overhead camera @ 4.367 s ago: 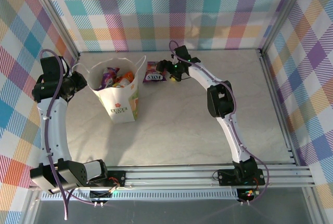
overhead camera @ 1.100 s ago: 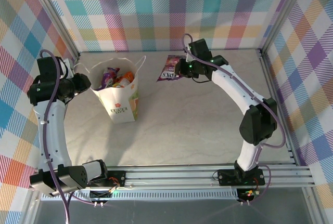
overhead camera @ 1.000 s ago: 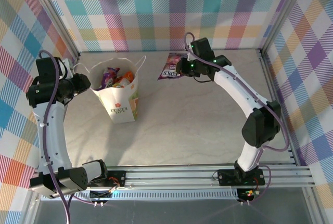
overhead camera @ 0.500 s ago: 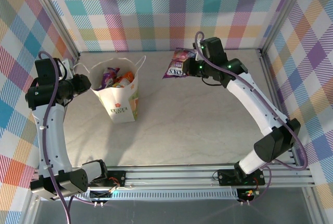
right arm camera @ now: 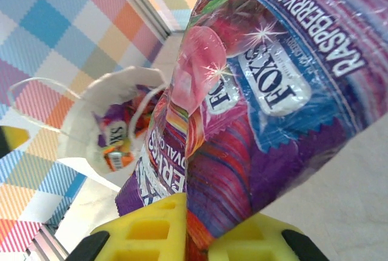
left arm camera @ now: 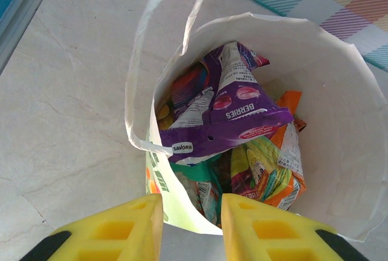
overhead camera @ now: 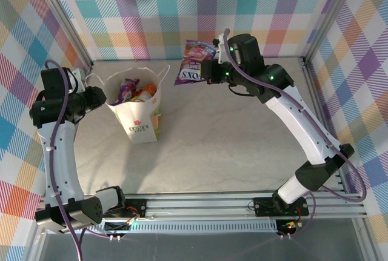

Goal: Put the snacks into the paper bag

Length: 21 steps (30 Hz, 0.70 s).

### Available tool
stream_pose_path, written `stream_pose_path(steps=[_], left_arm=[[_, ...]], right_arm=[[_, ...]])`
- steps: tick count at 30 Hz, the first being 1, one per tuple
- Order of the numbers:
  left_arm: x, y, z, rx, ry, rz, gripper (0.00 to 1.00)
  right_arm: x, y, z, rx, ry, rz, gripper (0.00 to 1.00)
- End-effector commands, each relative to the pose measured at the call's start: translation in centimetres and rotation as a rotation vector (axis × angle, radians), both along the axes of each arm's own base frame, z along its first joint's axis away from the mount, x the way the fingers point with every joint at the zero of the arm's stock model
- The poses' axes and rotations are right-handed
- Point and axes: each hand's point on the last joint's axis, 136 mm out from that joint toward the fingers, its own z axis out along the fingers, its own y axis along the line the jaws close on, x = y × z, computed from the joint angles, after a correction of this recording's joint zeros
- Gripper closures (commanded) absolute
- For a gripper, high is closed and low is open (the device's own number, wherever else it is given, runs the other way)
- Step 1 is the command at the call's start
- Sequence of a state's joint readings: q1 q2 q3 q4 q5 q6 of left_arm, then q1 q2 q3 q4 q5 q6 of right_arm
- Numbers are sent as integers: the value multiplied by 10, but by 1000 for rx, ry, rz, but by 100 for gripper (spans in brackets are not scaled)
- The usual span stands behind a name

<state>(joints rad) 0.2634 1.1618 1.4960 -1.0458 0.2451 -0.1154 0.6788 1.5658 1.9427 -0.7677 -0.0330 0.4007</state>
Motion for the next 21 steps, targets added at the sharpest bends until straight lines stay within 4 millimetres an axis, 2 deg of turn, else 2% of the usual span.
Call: stream_pose_path(steps=[1, 6, 10, 15, 21], left_arm=[[-3, -1, 8, 3, -30, 4, 68], [-3, -1, 9, 6, -36, 4, 68], [-3, 0, 11, 10, -45, 7, 68], [-2, 0, 11, 8, -56, 7, 68], [-1, 1, 8, 12, -52, 10, 68]], right_arm=[[-1, 10, 25, 0, -90, 27, 87], [-15, 34, 47, 3, -150, 95, 87], [-19, 56, 56, 24, -175, 147, 87], [-17, 83, 57, 43, -175, 195, 87], [-6, 114, 47, 57, -170, 232, 88]])
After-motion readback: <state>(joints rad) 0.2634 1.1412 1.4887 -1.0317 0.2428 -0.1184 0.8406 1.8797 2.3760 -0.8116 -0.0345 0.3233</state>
